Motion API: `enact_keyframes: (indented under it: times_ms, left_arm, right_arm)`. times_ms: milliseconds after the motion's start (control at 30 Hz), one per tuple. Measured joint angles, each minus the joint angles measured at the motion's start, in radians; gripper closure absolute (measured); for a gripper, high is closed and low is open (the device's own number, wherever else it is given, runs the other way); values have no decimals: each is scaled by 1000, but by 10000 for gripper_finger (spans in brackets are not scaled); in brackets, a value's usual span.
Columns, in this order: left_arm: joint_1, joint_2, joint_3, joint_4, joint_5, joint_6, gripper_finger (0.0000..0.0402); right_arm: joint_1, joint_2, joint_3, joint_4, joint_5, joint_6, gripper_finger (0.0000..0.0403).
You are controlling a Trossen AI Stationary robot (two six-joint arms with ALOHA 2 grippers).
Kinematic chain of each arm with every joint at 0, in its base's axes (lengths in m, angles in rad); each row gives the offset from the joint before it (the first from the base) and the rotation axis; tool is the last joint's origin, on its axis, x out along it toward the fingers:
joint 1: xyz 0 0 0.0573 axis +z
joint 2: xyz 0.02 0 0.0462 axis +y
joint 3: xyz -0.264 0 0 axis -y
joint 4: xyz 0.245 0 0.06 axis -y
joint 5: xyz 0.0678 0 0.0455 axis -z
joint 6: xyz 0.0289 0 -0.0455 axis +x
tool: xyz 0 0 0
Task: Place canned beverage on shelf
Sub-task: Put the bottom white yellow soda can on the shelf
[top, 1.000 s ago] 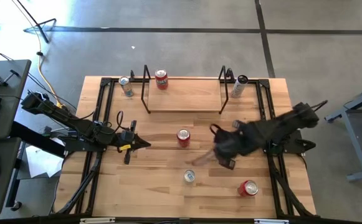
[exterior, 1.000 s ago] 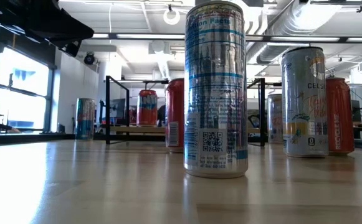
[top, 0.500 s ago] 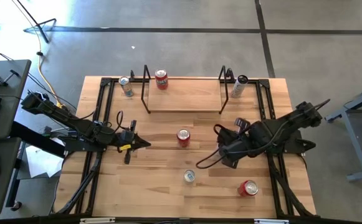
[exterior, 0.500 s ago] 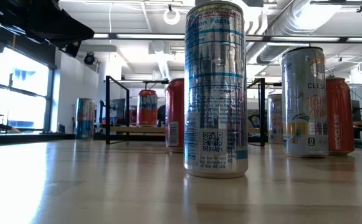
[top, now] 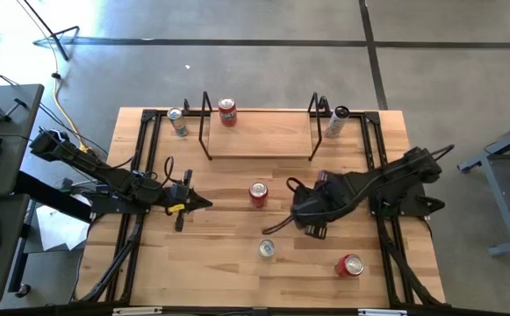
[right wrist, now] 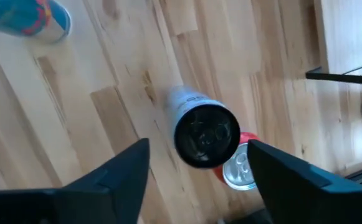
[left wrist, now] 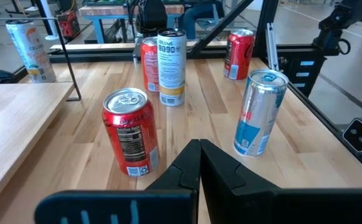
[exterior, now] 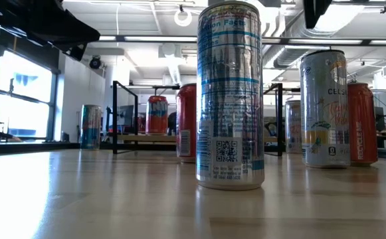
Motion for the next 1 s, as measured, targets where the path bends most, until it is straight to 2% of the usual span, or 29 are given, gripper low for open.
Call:
enact_keyframes:
  times_ms: [133,567,867,1000]
  left_arm:
    - [0,0,0,-5,5,0,402]
    - [0,0,0,-10,7,-6,402]
    - [0,0,0,-11,15,-8,402]
    - [0,0,0,-11,25,-9,401]
  right_arm:
    - [-21,21,0,0,-27,-46,127]
    - [-47,31,0,0,-21,-130,125]
    - [-47,31,0,0,-29,-3,125]
    - [-41,30,0,0,-129,66,126]
